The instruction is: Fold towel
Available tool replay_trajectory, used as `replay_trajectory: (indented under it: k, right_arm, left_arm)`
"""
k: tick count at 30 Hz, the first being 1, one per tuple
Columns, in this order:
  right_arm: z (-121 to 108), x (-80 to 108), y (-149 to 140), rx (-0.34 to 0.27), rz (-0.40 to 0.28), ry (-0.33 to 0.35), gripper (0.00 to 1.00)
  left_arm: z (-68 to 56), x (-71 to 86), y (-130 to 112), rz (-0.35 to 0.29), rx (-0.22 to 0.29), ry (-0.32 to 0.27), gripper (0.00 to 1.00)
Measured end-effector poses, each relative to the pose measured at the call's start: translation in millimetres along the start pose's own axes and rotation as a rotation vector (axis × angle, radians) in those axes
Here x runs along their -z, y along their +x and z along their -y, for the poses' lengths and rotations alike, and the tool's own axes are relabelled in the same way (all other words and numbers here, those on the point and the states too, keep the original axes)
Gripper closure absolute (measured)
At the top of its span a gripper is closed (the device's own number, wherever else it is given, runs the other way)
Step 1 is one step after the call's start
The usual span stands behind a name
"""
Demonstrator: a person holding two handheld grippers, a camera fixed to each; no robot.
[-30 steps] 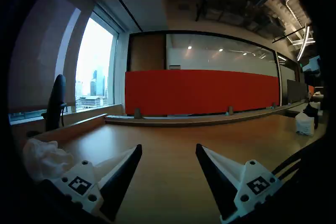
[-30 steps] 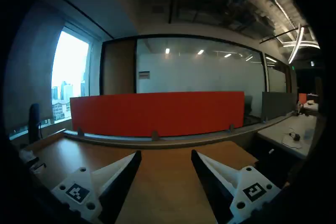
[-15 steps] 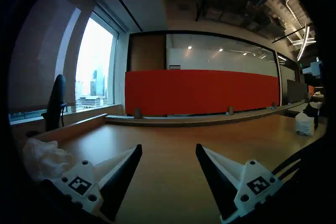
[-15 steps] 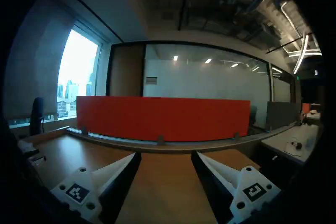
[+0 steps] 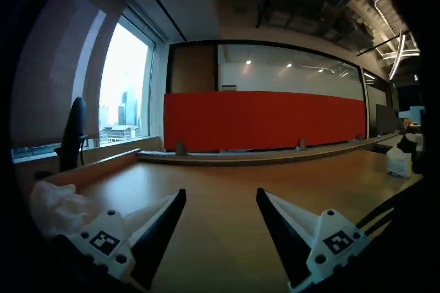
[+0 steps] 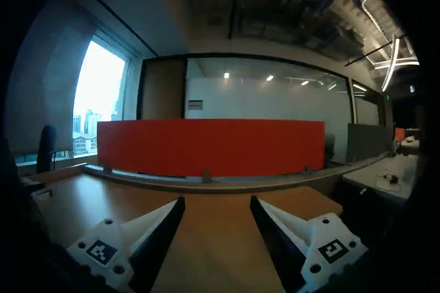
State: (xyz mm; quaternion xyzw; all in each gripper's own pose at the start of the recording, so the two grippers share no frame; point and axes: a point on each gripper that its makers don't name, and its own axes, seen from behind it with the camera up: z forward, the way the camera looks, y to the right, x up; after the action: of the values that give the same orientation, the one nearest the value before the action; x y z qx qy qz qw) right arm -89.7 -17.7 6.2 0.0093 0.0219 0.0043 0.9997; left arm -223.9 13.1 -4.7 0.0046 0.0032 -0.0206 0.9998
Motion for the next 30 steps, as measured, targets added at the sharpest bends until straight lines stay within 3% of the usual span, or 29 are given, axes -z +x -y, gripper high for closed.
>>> replay_trajectory:
  k: [12, 30]
  right_arm:
    - [-23, -0.5, -40, -0.032, 0.003, -0.030, 0.08]
    - [-22, 0.1, -78, -0.006, 0.013, -0.005, 0.08]
  left_arm:
    - [-0.8, -0.1, 0, 0.000, 0.000, 0.000, 0.05]
    - [-1.0, 0.1, -1, 0.000, 0.000, 0.000, 0.05]
